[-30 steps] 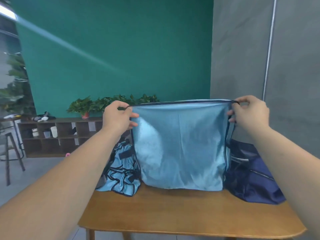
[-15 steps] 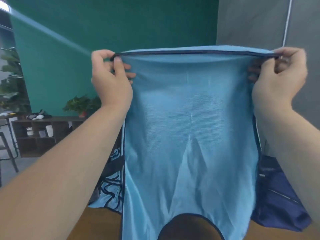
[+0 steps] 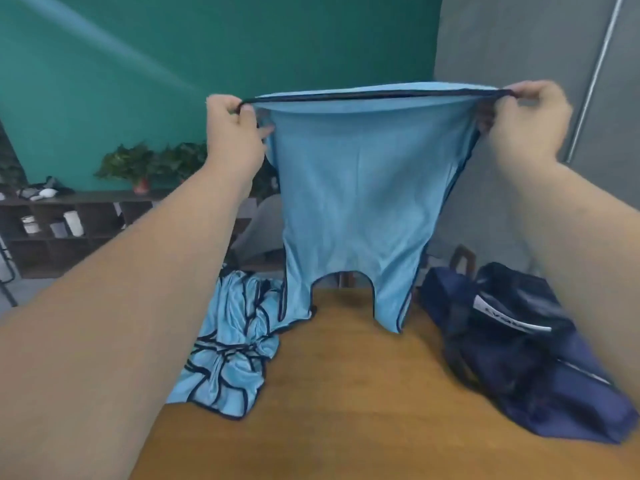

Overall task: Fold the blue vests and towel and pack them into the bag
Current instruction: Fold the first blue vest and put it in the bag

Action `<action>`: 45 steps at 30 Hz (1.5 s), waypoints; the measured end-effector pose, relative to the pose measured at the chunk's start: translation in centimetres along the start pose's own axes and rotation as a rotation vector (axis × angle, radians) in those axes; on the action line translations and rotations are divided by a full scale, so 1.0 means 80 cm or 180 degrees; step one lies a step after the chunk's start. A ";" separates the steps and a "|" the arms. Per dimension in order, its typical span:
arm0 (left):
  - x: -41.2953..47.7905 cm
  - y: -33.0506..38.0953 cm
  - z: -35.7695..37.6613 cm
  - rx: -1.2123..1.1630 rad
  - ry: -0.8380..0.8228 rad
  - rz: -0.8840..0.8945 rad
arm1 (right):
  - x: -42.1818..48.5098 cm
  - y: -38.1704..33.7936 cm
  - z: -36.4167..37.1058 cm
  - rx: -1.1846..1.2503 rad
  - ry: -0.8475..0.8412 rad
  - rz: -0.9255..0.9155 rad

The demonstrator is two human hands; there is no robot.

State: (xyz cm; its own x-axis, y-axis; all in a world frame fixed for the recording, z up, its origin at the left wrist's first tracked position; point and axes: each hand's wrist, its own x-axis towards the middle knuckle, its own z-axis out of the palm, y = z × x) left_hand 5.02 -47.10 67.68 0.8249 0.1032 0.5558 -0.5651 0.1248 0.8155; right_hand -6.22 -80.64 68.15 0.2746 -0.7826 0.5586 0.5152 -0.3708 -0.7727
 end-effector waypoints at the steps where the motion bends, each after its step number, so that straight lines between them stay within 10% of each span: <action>1: 0.001 -0.002 0.000 -0.0048 0.0028 0.0126 | 0.002 0.002 -0.001 -0.0027 0.0013 -0.0076; 11: -0.178 -0.204 -0.060 0.0753 -0.0218 -0.0318 | -0.197 0.151 -0.091 -0.1180 -0.0293 0.0198; 16: -0.311 -0.309 -0.118 0.2403 -0.0799 -0.0609 | -0.326 0.264 -0.170 -0.2178 -0.1154 0.0548; 22: -0.363 -0.354 -0.155 0.4383 -0.1122 0.0339 | -0.366 0.323 -0.220 -0.4195 -0.2128 -0.0402; 26: -0.354 -0.360 -0.154 0.4384 -0.1476 0.0908 | -0.366 0.324 -0.201 -0.3855 -0.2689 -0.1255; 45: -0.365 -0.358 -0.167 0.3693 -0.0975 0.0961 | -0.374 0.318 -0.214 -0.2951 -0.2145 -0.0636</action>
State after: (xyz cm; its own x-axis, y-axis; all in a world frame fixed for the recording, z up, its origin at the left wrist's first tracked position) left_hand -3.13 -40.50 25.94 0.7216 -0.2785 0.6339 -0.5147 -0.8281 0.2222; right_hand -15.17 -75.24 26.63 0.7753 -0.3477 0.5272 -0.1168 -0.8993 -0.4214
